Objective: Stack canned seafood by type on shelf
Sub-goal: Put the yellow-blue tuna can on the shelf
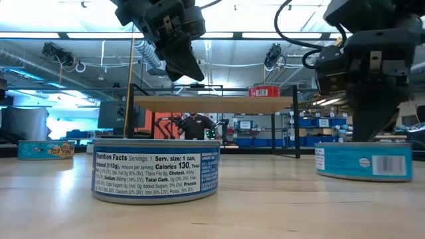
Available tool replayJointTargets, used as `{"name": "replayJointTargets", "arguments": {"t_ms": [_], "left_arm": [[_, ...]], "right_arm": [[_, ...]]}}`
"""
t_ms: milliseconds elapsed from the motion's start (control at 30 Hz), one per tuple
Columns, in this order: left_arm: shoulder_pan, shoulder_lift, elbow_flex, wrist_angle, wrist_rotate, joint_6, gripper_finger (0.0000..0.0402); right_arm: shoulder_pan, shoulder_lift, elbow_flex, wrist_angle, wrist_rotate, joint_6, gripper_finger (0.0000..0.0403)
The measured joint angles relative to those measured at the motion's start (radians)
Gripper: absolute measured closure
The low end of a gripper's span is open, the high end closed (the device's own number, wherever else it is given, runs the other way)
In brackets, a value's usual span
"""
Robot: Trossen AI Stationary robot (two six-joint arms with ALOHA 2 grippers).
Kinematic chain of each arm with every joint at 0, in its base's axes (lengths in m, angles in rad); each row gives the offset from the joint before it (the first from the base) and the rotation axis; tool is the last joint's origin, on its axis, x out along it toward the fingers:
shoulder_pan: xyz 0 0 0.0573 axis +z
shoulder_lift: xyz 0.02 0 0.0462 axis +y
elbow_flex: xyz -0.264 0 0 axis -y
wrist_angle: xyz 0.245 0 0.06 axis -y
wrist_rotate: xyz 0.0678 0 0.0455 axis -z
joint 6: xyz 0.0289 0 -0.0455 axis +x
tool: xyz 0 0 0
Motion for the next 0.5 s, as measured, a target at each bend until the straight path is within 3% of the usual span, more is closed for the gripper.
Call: {"name": "replayJointTargets", "arguments": {"t_ms": [267, 500], "left_arm": [[0.000, 0.000, 0.000, 0.000, 0.000, 0.000, 0.0401], [0.000, 0.000, 0.000, 0.000, 0.000, 0.000, 0.0401]], "right_arm": [[-0.005, 0.001, 0.098, -0.081, 0.101, -0.060, 0.0400], [0.002, 0.001, 0.243, -0.271, 0.349, -0.168, 0.0401]]}}
